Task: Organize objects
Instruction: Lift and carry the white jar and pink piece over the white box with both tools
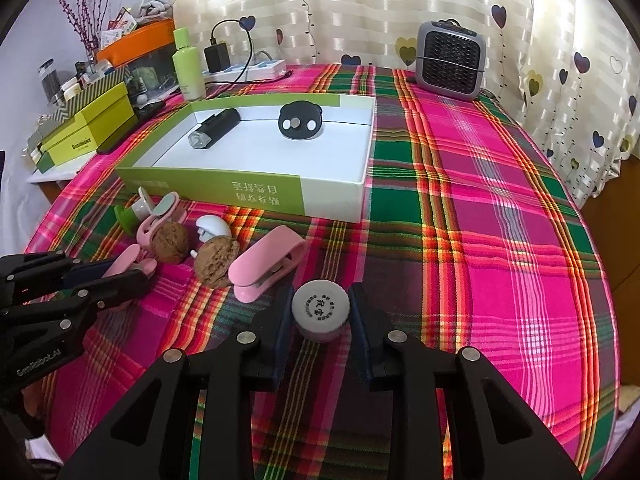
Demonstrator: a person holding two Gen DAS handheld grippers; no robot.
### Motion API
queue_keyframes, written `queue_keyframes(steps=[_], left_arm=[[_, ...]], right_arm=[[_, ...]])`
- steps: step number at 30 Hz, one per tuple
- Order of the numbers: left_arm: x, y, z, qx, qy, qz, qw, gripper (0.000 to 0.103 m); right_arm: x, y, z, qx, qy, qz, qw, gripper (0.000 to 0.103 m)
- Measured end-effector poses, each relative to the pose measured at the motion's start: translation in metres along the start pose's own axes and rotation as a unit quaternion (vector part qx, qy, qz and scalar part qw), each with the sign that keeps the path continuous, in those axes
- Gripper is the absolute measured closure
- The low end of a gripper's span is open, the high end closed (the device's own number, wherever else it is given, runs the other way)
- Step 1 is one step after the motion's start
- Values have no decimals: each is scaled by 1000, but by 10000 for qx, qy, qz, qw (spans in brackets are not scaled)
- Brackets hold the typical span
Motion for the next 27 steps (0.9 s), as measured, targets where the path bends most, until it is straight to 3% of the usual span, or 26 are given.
queue_keyframes(steps=[27], left_arm=[[-15,-24,24,316,-195,119,9992,87]], right_arm=[[-26,-18,22,310,-259,244,9989,74]])
Point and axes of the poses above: each gripper's, at about its wrist camera, not at the fingertips, and y roughly the way its jaws point, x to its right, z to its top, the point moved 9 cm from there along y, roughly the way its jaws point, and after that the axes turned 10 degrees about z, right-handed, at the moved point
